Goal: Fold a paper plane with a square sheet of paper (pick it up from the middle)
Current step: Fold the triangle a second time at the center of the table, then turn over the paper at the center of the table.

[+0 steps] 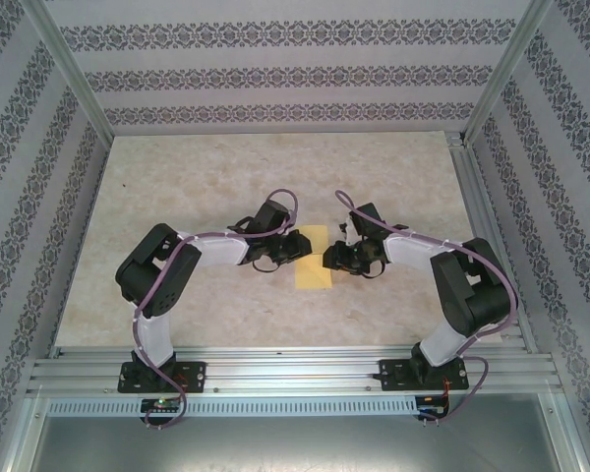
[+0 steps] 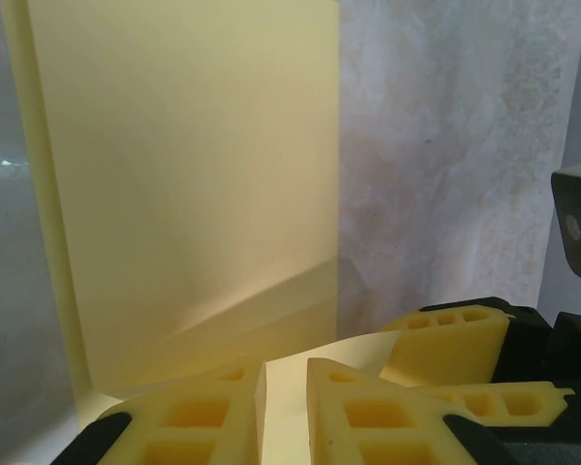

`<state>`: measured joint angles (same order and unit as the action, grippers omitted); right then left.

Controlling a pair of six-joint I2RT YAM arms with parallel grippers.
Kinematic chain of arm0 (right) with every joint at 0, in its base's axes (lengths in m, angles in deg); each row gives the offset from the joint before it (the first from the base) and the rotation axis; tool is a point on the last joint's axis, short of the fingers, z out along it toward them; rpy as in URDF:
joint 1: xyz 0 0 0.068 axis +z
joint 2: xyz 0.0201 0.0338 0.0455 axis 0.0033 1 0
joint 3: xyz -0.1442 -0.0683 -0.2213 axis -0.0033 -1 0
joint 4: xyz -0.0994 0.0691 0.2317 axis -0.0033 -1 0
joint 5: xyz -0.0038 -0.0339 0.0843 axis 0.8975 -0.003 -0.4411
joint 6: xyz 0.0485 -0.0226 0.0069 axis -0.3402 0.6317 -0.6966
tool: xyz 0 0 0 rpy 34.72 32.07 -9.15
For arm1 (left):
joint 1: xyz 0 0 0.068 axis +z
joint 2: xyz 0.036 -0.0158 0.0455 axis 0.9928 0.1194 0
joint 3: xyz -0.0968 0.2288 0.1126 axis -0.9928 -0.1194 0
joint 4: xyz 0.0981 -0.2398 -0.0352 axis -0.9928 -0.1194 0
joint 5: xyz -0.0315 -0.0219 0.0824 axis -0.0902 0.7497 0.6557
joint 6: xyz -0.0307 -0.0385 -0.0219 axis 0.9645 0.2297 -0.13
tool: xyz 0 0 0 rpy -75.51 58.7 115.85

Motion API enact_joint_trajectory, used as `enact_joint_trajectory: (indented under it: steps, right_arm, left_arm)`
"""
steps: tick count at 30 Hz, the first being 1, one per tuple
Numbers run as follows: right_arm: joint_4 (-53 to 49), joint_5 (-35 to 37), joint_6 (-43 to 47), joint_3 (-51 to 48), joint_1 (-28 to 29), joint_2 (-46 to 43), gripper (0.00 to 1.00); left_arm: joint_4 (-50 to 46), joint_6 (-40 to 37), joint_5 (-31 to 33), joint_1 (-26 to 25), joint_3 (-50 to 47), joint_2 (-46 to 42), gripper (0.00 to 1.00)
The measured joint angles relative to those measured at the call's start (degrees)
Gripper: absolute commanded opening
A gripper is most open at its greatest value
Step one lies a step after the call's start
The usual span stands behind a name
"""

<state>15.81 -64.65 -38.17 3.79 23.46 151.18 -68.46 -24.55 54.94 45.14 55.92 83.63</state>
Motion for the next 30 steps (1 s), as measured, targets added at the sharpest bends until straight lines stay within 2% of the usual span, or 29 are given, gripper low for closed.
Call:
enact_joint_trajectory:
  steps: [9,22,30]
  right_arm:
    - [2.4,-1.4,-0.2,0.0,0.4,1.5,0.35]
    - [4.4,-2.5,-1.4,0.0,1.5,1.9,0.37]
    - [6.8,-2.6,-3.7,-1.1,1.4,2.1,0.31]
  left_arm:
    - [-0.3,0.2,0.2,0.0,0.0,1.6,0.17]
    - [-1.2,0.2,1.5,0.0,0.0,2.4,0.15]
    - [-1.1,0.2,2.0,0.0,-0.5,2.3,0.14]
